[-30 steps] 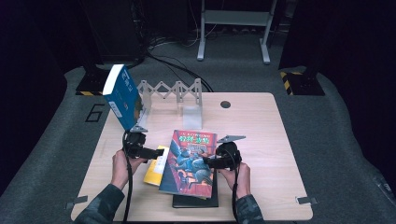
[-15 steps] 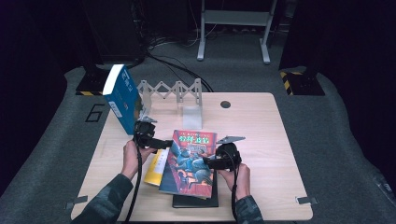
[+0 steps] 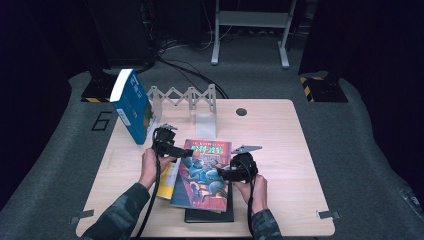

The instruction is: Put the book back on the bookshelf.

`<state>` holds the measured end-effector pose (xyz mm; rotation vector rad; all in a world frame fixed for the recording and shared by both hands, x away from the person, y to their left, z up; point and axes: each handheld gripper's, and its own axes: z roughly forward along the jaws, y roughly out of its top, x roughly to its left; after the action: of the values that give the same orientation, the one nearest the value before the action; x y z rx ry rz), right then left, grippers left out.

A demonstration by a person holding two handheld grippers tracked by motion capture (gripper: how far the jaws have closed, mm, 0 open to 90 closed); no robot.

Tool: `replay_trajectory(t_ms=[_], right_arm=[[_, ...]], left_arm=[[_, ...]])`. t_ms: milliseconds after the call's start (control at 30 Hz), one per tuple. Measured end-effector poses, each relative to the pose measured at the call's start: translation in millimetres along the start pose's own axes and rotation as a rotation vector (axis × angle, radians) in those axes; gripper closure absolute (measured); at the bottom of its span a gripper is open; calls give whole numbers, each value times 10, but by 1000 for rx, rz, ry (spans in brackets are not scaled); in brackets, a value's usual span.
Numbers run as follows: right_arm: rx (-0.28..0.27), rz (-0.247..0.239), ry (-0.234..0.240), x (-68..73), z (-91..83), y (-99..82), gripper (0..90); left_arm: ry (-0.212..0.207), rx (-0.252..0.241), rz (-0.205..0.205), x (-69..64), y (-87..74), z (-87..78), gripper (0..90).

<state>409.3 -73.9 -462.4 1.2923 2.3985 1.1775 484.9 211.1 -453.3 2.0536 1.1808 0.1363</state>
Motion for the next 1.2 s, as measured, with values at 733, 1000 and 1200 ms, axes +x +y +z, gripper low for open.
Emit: replay_trajectory(t_ms=[733,1000,1200], right_arm=[[5,3,-3,7,13,14,342],[7,-10,-2,16,44,47,343],[15,-23,-5,26,63,73,343]], left_arm=[[-52,56,-20,-4,-8,241,11],[-114,57,-49,6,-36,252,41],[-130,56,-66,19,-59,235,75]])
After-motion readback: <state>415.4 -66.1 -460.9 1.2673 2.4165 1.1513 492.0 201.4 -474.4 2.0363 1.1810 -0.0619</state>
